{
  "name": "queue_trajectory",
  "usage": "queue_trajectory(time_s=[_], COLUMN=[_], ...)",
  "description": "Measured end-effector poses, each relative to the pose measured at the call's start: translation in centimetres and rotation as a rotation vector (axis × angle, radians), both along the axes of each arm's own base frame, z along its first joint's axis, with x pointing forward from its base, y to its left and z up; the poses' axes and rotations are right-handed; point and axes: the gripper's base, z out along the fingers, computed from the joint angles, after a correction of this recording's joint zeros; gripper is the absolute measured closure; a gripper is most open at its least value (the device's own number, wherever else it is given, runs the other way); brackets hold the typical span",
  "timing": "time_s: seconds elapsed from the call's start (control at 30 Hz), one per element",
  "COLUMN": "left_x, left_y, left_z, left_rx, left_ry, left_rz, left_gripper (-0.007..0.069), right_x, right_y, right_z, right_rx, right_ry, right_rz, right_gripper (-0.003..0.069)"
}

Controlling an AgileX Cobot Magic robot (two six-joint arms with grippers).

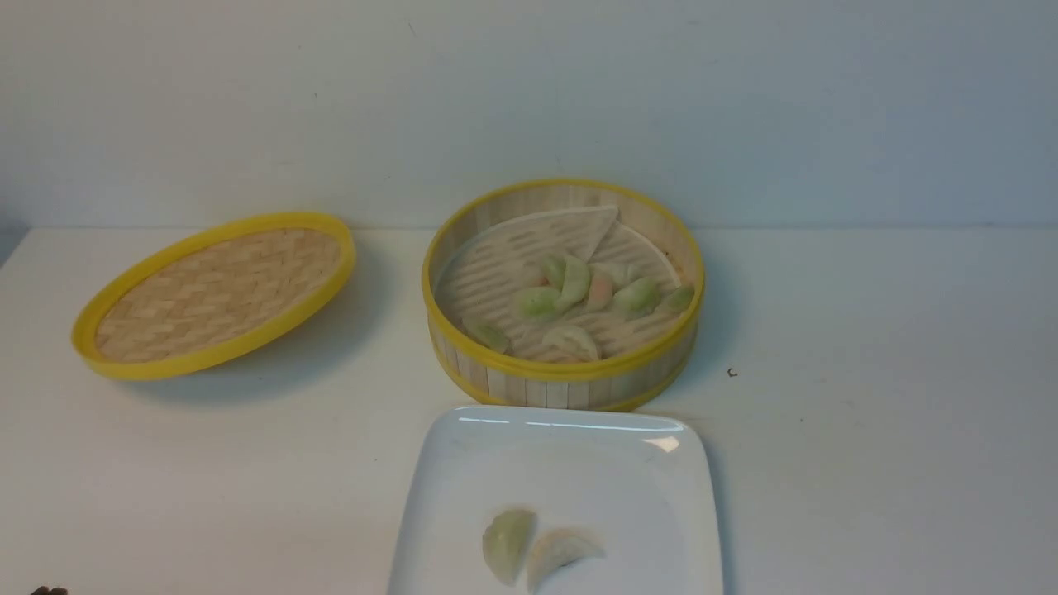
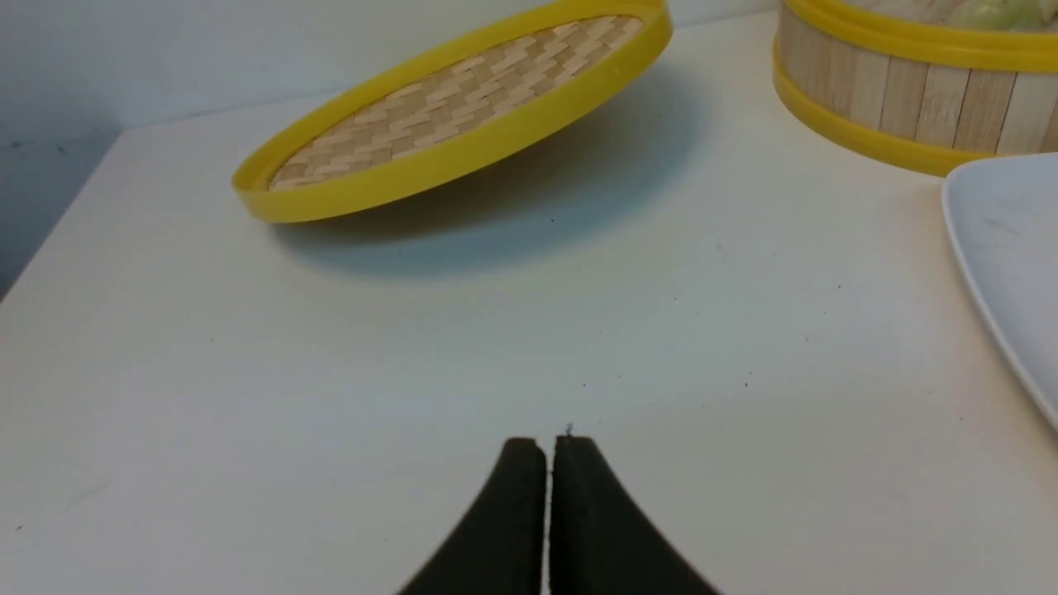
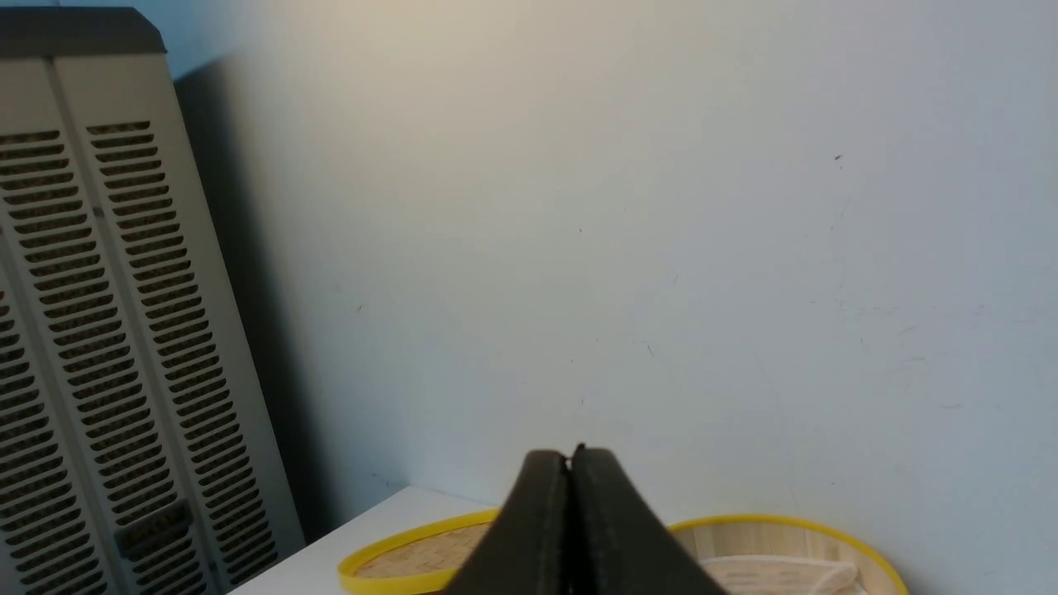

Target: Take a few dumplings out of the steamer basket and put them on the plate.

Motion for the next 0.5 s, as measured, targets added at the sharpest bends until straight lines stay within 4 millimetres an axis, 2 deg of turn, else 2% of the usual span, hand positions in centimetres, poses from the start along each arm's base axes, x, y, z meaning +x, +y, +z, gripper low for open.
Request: queue_trajectory(time_s=[0.5], left_x=[0.00], left_y=[0.00], left_z=[0.00], left_rx=[0.000], left_ry=[0.000], left_rz=[0.000], left_gripper=[0.0631], right_x=[-0.23], right_y=[0.30], right_z=[0.00], right_rx=[-0.108], right_ry=[-0.081], right_rz=[0.017], right_gripper=[0.0673])
